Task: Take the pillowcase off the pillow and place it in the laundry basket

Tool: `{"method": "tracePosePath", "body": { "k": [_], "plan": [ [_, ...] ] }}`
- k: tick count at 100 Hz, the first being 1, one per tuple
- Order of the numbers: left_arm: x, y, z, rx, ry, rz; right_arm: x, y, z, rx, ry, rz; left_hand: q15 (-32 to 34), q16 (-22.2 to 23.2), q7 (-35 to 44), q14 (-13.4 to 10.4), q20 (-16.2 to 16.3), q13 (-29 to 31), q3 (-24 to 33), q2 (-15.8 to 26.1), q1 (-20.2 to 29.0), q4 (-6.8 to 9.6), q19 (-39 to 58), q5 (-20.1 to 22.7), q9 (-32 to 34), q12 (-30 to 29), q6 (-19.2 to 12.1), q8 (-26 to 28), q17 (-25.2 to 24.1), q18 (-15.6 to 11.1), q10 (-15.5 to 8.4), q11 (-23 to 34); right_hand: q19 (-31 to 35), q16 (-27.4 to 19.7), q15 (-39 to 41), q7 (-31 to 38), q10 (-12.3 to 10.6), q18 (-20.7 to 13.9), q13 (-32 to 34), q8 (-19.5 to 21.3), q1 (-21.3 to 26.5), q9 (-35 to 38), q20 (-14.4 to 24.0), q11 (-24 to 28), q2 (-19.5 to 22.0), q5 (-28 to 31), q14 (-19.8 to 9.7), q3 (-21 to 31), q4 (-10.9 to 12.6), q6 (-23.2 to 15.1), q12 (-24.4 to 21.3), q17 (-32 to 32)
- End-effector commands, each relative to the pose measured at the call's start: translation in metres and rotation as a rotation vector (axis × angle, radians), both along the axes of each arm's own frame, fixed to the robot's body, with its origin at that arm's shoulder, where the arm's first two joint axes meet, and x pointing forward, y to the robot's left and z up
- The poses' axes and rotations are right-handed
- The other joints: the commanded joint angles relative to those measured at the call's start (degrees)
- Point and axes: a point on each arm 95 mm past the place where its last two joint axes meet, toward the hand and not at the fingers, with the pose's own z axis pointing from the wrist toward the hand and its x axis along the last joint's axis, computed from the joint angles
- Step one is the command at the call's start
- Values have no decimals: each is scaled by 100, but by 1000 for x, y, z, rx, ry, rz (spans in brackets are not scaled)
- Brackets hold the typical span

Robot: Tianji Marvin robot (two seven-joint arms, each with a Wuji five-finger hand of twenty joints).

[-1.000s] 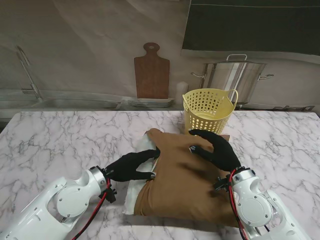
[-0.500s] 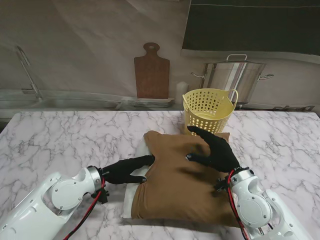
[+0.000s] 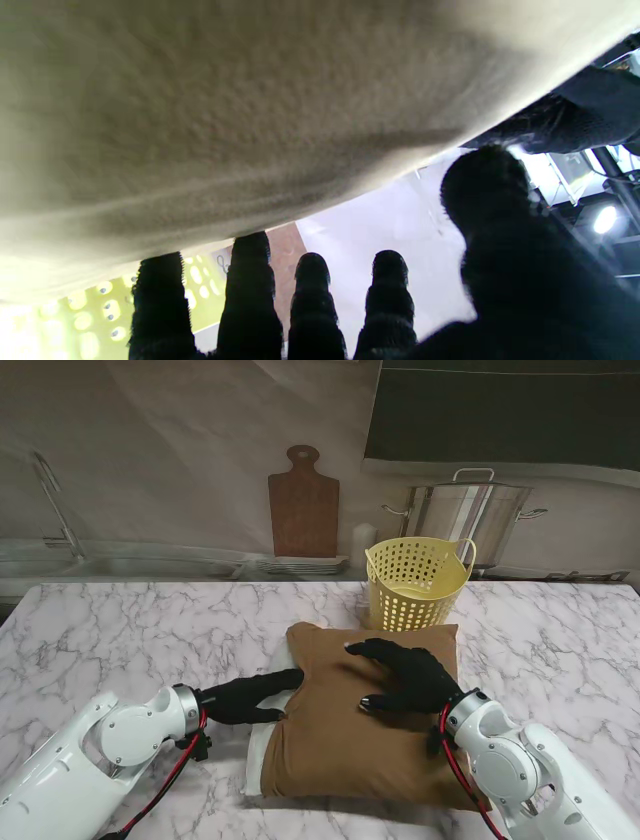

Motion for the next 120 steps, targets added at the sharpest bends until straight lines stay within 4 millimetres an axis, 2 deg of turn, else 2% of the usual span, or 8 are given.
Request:
{"method": "tracePosePath", "body": {
  "k": [1, 4, 10, 25, 41, 72, 86, 120],
  "plan": [
    [-4, 5, -9, 15, 25, 15, 3, 4, 2, -8, -5, 17, 133, 25, 85, 100, 203, 73, -516, 382, 570, -431, 330, -21, -147, -11, 59, 36, 59, 124, -30, -60, 75, -137, -104, 54, -33, -35, -128, 141, 6, -151, 51, 119, 110, -21, -73, 175, -20, -186, -83, -55],
    [-3, 6, -9, 15, 22, 23, 5, 6, 1, -12, -3, 20, 139, 34, 90, 120, 222, 82, -1143, 524, 700, -676, 325, -7, -135, 5, 70, 52, 59, 133, -20, -40, 83, -136, -101, 45, -44, -39, -120, 163, 93, -112, 37, 128, 278, -7, -73, 79, -71, -186, -84, -62],
    [-3, 8, -8, 14, 10, 38, 6, 8, -1, -18, 7, 23, 170, 49, 138, 156, 235, 149, -1332, 554, 678, -750, 344, 122, -7, 35, 71, 77, 88, 165, -8, 20, 100, -135, -98, 12, -70, -39, -97, 183, 462, -22, 5, 144, 647, 32, -88, -172, -141, -223, -79, -79],
    [0, 13, -6, 9, 3, 47, 7, 9, -4, -24, 17, 22, 209, 75, 174, 161, 262, 269, -1294, 601, 1062, -763, 400, 289, 140, 90, 10, 116, 137, 199, -44, 65, 106, -135, -92, 5, -119, -56, -68, 176, 722, 140, -8, 190, 904, 81, -105, -97, -154, -292, -62, -87],
    [2, 14, -5, 7, -11, 48, 6, 7, -4, -38, 30, 28, 227, 96, 167, 178, 274, 340, -1083, 560, 1322, -623, 453, 356, 194, 119, -51, 129, 143, 226, -41, 70, 101, -135, -100, -20, -106, -61, -82, 146, 254, 238, -26, 181, 845, 97, -98, -366, -222, -127, -60, -120],
    [3, -14, -16, -13, -16, 38, 5, 7, -8, -110, 20, 53, 276, 228, 135, 337, 310, 319, -1618, 830, -686, -805, 630, 201, 253, 234, 145, 194, 49, 229, 118, 108, 192, -53, 18, -134, -79, -35, 165, 85, -508, 399, -41, 247, 179, -63, -117, -655, -190, 61, 79, -30],
    [0, -24, -15, -60, -18, 39, 4, 5, -10, -141, 16, 51, 293, 249, 94, 437, 297, 307, -1639, 986, -980, -829, 626, 31, 239, 248, 197, 183, 39, 247, 149, 96, 412, 46, 141, -244, 138, 1, 333, 53, -895, 278, 30, 303, 130, -119, -89, -650, -256, 407, 144, 99],
    [-9, -44, 4, -151, -107, 6, 6, 9, -18, -126, 35, 61, 276, 265, 105, 379, 285, 231, -1591, 983, -1020, -827, 623, -17, 276, 314, 200, 180, 17, 221, 79, 98, 1471, 496, 614, -147, 166, -22, 1134, 168, -586, 602, 317, 645, 273, 46, -150, -793, -248, 583, 353, 561]
  ]
}}
